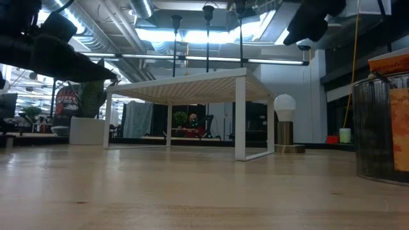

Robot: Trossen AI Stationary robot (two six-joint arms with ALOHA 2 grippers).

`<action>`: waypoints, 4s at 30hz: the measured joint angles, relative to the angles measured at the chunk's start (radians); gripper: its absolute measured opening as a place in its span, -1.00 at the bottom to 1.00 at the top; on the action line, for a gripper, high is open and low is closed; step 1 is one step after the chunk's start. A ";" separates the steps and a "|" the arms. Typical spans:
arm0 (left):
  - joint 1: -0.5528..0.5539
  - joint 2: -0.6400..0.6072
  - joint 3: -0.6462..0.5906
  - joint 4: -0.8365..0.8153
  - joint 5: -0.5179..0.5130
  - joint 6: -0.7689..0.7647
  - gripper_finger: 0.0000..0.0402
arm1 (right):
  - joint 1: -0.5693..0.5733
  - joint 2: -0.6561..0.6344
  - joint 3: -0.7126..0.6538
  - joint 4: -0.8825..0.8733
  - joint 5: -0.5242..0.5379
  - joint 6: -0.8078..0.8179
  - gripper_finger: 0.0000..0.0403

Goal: Pick & Place candle stick holders
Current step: Put the top orange scented candle on the shelf

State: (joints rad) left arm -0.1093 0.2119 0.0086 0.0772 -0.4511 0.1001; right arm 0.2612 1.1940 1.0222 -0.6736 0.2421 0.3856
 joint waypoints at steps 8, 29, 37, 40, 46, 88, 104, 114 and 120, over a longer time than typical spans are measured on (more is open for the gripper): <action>0.000 0.000 0.000 0.000 0.000 0.000 0.99 | 0.041 0.072 0.000 0.047 -0.009 0.000 -0.07; 0.000 0.000 0.000 0.000 0.000 0.000 0.99 | 0.152 0.296 0.000 0.271 -0.033 0.000 -0.62; 0.000 0.000 0.000 0.000 0.000 0.000 0.99 | 0.189 0.351 0.000 0.324 -0.032 0.000 -0.96; 0.000 0.000 0.000 0.000 0.000 0.000 0.99 | 0.196 0.367 0.000 0.338 -0.033 0.004 -0.96; 0.000 0.000 0.000 0.000 0.000 0.000 0.99 | 0.206 0.406 0.000 0.357 -0.039 0.005 -0.98; 0.000 0.000 0.000 0.000 0.000 0.000 0.99 | 0.231 0.353 0.000 0.210 -0.234 0.030 0.36; 0.000 0.000 0.000 0.000 0.000 0.000 0.99 | 0.231 0.353 0.000 0.132 -0.272 0.026 0.57; 0.000 0.000 0.000 0.000 0.000 0.000 0.99 | 0.231 0.353 0.000 0.130 -0.272 -0.005 0.82; 0.000 0.000 0.000 0.000 0.000 0.000 0.99 | 0.231 0.353 0.000 0.129 -0.272 -0.004 0.94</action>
State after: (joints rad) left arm -0.1093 0.2119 0.0086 0.0772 -0.4515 0.1001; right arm 0.4919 1.5471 1.0222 -0.5442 -0.0299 0.3817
